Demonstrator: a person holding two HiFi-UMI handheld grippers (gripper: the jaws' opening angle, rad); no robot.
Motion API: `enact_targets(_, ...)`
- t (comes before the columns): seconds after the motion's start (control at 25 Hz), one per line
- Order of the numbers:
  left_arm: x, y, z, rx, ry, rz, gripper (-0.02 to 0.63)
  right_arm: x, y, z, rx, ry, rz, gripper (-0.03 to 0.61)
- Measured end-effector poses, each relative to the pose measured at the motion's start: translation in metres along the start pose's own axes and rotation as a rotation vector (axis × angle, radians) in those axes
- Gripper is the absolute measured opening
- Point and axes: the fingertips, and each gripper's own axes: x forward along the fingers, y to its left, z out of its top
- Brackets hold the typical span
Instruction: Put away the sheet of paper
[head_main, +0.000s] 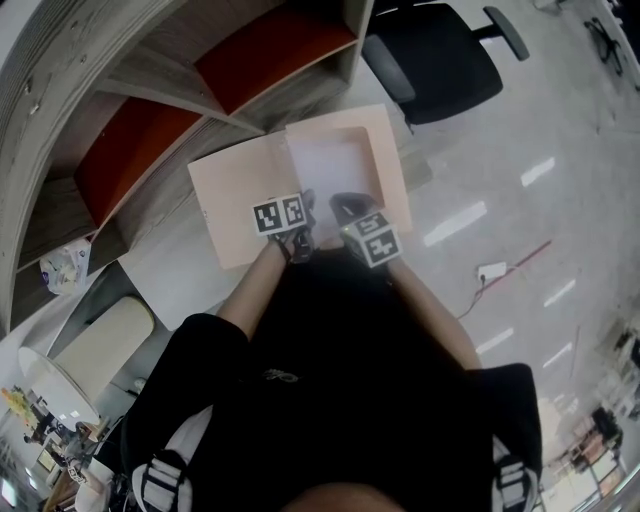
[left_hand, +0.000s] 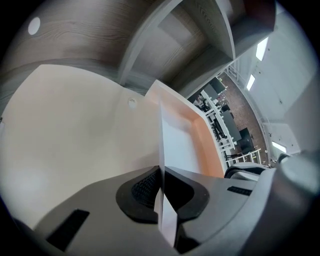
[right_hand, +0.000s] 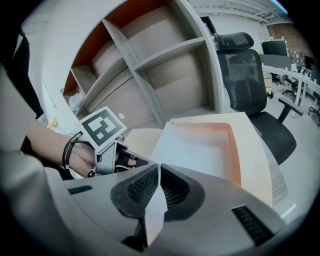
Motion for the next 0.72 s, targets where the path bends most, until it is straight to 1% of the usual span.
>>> enact_targets(0.6,0.015,-0.016,-0.001,0.002,0.017,-0.045,0.048,-0.008,-0.008,-0.004,0.018,-0.001,-0.029,0.028)
enact_targets(0.68,0.016,-0.017,-0.002,0.023,0.03,-0.038,0.048,-0.01,-0.009,-0.005,0.017,-0.001,-0.032,0.029)
enact_targets(0.72,0.016,-0.018,-0.004,0.049,0.044,-0.032,0.048,-0.011,-0.009,-0.004,0.016,-0.002,-0.034,0.028)
